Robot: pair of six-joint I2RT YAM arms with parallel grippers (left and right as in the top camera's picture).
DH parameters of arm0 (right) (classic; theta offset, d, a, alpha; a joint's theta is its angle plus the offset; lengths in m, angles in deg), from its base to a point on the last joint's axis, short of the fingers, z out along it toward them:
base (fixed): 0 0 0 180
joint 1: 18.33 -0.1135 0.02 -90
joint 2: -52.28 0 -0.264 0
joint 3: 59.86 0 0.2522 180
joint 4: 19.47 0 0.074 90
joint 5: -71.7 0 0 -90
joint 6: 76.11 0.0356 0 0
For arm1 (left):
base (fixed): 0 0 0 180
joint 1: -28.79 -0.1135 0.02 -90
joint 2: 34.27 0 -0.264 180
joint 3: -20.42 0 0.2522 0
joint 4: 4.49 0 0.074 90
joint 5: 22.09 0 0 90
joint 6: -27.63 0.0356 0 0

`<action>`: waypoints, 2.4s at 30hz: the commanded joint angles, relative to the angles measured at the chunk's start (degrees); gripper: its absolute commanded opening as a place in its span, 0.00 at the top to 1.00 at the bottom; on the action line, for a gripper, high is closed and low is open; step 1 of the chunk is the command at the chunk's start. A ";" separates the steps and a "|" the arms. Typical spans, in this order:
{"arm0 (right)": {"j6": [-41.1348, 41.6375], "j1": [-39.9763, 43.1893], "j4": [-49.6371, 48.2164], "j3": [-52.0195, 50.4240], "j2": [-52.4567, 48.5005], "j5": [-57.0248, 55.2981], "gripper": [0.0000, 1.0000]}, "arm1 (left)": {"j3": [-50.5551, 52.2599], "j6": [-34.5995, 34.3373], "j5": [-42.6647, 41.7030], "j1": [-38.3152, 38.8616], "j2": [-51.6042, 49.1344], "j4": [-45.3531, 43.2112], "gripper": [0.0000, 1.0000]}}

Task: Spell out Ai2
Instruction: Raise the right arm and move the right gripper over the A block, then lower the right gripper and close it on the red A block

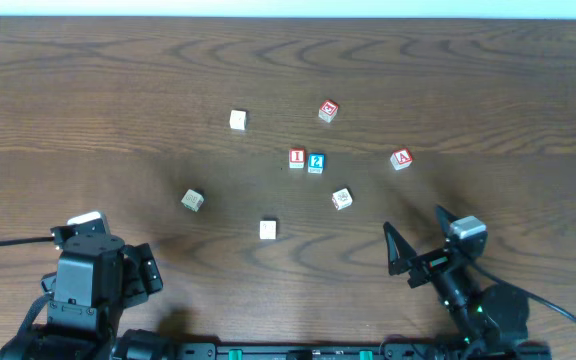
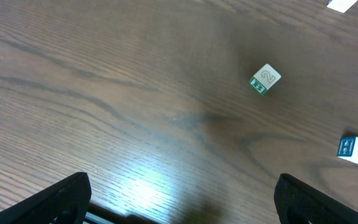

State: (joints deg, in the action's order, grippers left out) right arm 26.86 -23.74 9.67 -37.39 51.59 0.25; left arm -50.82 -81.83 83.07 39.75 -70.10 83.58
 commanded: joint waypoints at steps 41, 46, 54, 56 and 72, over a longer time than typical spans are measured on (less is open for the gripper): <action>-0.24 1.60 -5.55 65.64 -96.87 -14.25 0.01 | 0.17 -0.24 -0.17 -0.17 0.11 -0.09 0.05; -1.25 1.57 0.79 68.02 -97.85 -10.25 0.01 | 0.17 -0.24 -0.17 -0.17 0.11 -0.09 0.05; -2.62 1.62 3.91 68.00 -99.47 -10.19 0.01 | 0.17 -0.24 -0.17 -0.17 0.11 -0.09 0.05; -2.82 1.70 6.95 68.00 -101.29 -10.38 0.01 | 0.17 -0.24 -0.17 -0.17 0.11 -0.09 0.05; -10.01 1.68 22.51 68.00 -105.46 -14.12 0.01 | 0.17 -0.24 -0.17 -0.17 0.11 -0.09 0.05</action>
State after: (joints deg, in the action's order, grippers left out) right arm 20.09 -22.47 31.15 29.90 -53.93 -12.63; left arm -50.40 -81.83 82.87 39.75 -70.15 83.51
